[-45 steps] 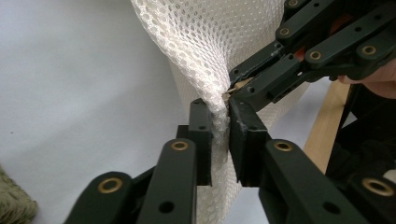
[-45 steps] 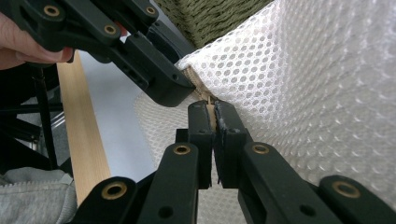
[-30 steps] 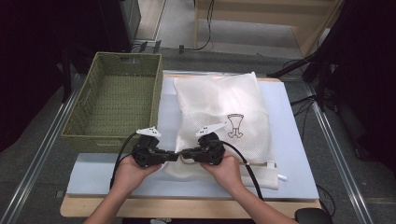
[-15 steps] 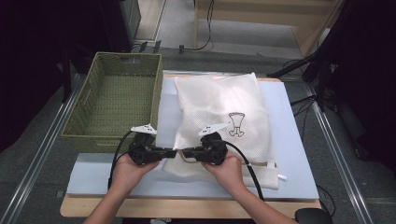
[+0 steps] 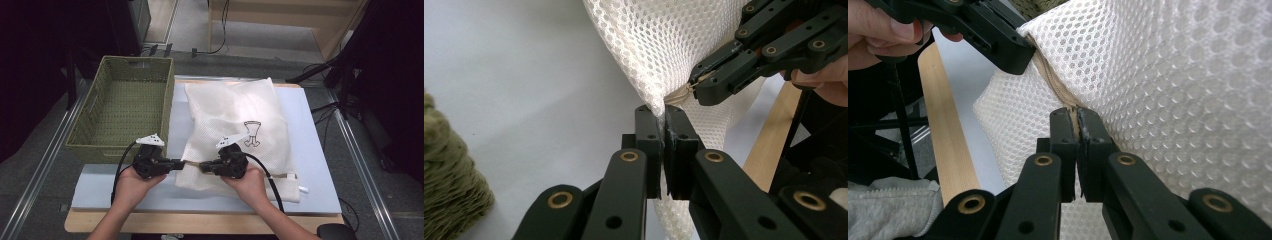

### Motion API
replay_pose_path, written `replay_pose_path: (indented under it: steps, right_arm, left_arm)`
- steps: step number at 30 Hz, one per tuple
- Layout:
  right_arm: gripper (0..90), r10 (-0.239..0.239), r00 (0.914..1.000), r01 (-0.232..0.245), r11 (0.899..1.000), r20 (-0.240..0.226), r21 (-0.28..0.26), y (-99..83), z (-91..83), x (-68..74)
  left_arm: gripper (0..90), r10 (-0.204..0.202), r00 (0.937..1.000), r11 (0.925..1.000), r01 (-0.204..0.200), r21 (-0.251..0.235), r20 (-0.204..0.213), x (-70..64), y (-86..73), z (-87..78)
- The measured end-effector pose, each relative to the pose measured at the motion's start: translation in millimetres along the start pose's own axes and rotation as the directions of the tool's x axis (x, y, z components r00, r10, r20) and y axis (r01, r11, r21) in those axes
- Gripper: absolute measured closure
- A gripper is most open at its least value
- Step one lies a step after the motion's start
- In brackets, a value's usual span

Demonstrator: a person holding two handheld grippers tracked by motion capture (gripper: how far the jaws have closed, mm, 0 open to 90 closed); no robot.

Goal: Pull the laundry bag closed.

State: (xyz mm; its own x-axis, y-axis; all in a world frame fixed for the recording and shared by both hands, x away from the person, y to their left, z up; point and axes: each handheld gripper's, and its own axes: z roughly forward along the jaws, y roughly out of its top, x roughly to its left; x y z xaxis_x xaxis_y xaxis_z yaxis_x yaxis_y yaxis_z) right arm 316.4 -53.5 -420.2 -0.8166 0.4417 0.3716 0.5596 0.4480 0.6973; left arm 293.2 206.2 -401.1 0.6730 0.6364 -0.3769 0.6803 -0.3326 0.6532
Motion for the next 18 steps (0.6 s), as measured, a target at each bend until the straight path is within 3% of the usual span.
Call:
replay_pose_path:
  steps: [9, 14, 18]
  right_arm:
    - [88.4, -0.010, 0.9997, 0.011, 0.999, -0.023, 0.039, -0.2, -3.3, -2.6]
    - [88.3, -0.001, 1.0000, 0.002, 0.998, -0.009, 0.063, -3.3, -18.0, -10.4]
    - [88.1, 0.008, 0.9997, -0.006, 0.998, -0.023, 0.065, -8.0, -25.0, -16.4]
  left_arm:
    - [87.9, -0.009, 1.0000, 0.9997, 0.009, 0.022, 0.005, -1.8, -1.6, 0.9]
    - [87.9, -0.031, 0.9994, 0.9994, 0.031, 0.012, 0.014, 3.5, -5.3, -5.2]
    - [87.6, -0.011, 0.9997, 0.9998, 0.011, 0.015, 0.020, 0.7, -6.3, -2.6]
